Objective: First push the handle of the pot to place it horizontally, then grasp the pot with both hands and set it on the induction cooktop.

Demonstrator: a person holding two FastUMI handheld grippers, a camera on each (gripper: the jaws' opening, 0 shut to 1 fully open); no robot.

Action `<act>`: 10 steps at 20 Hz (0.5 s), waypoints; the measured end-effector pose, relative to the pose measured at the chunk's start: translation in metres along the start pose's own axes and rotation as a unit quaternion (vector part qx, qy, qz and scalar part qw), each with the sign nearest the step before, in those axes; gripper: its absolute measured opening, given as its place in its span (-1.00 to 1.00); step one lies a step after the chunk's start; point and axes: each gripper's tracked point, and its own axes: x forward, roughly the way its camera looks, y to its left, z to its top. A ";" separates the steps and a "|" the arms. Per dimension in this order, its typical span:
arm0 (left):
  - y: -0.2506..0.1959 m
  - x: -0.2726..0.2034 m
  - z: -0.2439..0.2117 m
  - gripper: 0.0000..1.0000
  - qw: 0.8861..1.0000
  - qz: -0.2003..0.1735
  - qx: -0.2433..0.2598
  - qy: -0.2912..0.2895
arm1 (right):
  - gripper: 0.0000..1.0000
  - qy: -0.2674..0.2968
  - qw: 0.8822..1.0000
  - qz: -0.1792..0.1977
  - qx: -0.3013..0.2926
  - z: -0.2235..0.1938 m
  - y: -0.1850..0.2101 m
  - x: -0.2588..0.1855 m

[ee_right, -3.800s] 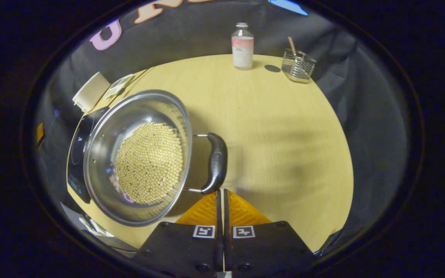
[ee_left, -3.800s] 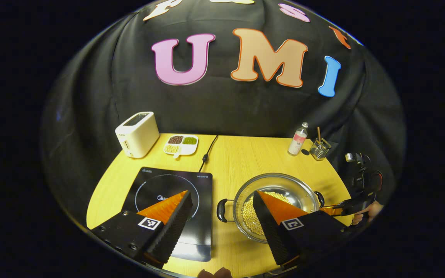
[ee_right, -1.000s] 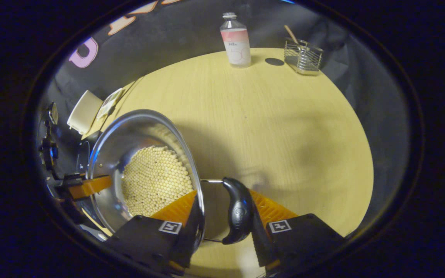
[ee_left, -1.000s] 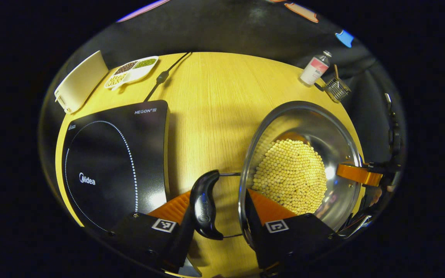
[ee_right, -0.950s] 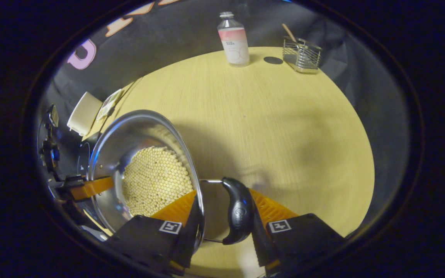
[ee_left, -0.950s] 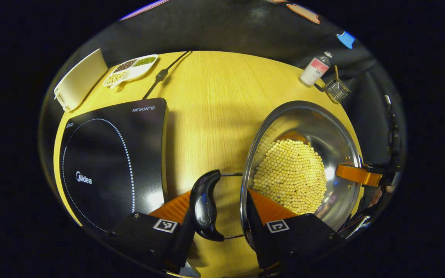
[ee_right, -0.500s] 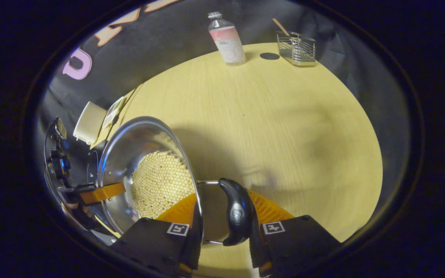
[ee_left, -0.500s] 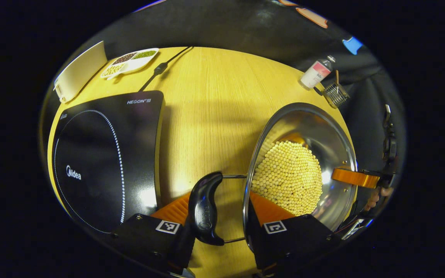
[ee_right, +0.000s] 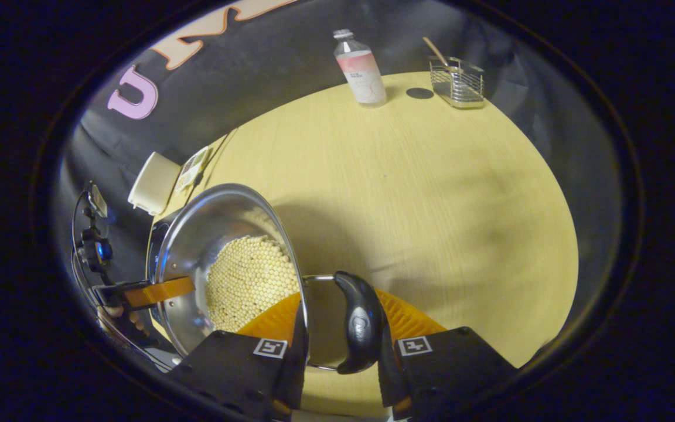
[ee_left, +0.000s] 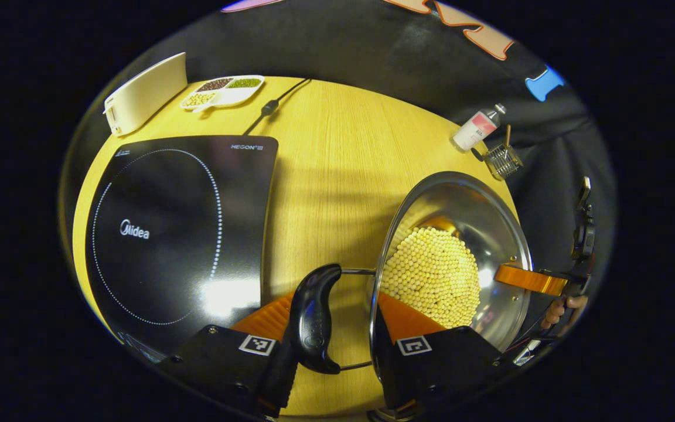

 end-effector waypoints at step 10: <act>0.024 -0.079 -0.009 0.25 0.999 0.037 -0.016 -0.034 | -0.06 -0.016 0.998 0.054 -0.022 -0.015 0.055 -0.034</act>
